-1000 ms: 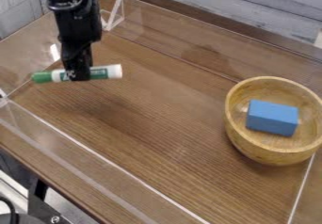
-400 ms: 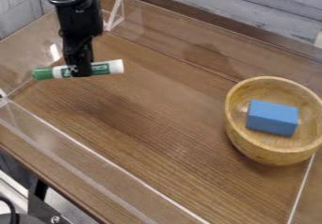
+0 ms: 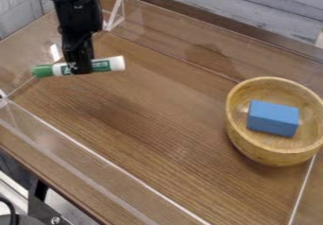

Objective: Put the green marker in the brown bowl

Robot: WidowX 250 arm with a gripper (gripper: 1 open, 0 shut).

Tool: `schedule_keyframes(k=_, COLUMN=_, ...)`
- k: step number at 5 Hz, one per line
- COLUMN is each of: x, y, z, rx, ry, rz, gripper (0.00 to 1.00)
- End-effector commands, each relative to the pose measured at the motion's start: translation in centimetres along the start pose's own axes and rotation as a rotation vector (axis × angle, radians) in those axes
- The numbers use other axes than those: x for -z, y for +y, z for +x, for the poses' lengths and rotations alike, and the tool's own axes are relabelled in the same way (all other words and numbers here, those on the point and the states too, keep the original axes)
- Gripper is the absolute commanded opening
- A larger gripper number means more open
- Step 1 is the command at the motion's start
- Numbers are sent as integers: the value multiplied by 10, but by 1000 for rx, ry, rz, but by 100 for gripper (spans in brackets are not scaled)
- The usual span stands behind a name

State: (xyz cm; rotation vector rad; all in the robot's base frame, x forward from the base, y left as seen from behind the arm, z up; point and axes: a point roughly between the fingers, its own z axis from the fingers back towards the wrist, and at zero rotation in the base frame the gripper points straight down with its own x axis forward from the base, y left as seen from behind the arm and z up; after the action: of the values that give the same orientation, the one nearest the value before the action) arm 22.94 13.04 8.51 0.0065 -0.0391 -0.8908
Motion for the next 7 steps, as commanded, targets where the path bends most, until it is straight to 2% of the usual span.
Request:
schedule_keyframes(k=1, x=-16, y=7, z=0, rx=-9, ry=-22, rz=64, gripper=0)
schedule_keyframes(k=4, x=-10, y=14, z=-2, rx=-14, ry=-35, rz=57, gripper=0)
schedule_keyframes(k=7, x=-8, y=14, z=3, rx=-33, ry=-51, rz=61, gripper=0)
